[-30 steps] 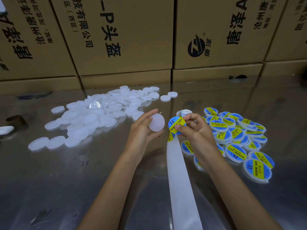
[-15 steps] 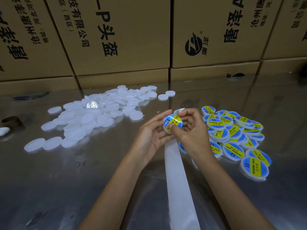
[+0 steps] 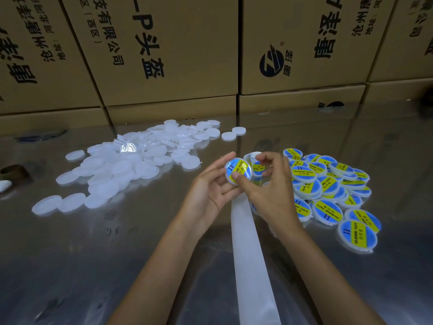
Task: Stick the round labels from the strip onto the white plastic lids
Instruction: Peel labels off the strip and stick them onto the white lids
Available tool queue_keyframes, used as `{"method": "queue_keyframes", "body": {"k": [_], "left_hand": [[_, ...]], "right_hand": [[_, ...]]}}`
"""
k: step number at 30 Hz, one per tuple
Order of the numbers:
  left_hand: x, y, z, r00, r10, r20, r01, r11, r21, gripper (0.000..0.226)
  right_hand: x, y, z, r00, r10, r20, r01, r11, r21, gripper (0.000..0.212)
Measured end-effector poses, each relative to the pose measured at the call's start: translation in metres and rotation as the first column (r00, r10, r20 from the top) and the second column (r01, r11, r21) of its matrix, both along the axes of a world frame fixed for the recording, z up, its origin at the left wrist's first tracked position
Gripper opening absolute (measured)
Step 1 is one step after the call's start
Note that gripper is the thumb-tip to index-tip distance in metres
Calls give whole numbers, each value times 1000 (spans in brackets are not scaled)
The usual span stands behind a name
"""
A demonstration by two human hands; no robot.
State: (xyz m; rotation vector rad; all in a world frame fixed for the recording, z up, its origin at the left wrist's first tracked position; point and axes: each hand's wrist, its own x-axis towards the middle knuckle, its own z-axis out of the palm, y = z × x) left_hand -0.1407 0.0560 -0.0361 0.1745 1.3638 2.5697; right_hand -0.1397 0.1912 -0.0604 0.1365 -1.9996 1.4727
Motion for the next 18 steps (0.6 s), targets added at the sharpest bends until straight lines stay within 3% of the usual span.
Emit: {"method": "queue_keyframes", "body": {"k": [5,8,13,18], "left_hand": [[2,5,0,999,-44,26,42,997,63,42],[3,3,1,997,-80,22,79,996,53,48],[2,4,-2,994,-103,22,103,995,7,39],[3,5,-2,993,-107,46,106,994,13,38]], "right_hand": [[2,-3,2,996,69,62,-66,997,-49,46],[3,-2,5,999,26,35,-23,996,-89,37],[2,1,6,999,-31,18,34,987,-159,26],[-3,4,0,998,-55,-32,50,989,-141,28]]}}
